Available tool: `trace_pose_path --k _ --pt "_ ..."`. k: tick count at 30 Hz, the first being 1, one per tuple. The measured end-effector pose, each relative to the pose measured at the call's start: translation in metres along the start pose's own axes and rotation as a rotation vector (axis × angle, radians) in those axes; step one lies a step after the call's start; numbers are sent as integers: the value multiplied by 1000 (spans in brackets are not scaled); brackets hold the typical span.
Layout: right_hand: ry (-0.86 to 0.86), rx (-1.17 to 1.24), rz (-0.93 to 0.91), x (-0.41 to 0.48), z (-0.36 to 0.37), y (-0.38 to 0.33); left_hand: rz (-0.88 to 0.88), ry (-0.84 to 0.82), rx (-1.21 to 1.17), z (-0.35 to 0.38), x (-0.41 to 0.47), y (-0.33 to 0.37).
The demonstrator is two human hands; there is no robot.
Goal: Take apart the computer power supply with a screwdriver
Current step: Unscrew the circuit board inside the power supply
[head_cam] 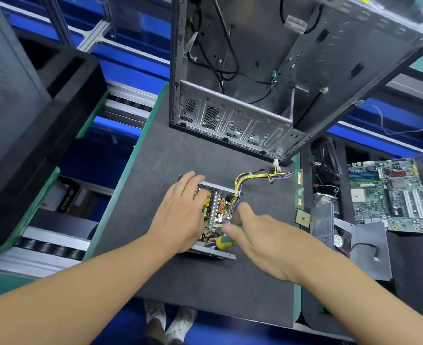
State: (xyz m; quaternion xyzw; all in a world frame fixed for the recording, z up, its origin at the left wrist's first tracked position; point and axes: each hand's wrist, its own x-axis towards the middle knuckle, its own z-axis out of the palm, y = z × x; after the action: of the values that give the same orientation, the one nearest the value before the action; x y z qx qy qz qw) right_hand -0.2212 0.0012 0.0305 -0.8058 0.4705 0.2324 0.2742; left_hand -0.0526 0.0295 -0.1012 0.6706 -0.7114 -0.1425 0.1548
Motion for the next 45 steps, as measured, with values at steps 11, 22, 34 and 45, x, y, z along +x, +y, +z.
trace_pose_path --k 11,22,34,45 --pt "22 26 -97 -1 1 3 -7 -16 -23 1 1 -1" --pt "-46 40 -169 4 -1 -1 7 -33 -13 0 0 -3" --pt "-46 49 -132 0 5 -11 23 -57 -18 2 0 -8" --pt "-23 -27 -77 6 -2 -17 13 -72 -17 2 0 -9"
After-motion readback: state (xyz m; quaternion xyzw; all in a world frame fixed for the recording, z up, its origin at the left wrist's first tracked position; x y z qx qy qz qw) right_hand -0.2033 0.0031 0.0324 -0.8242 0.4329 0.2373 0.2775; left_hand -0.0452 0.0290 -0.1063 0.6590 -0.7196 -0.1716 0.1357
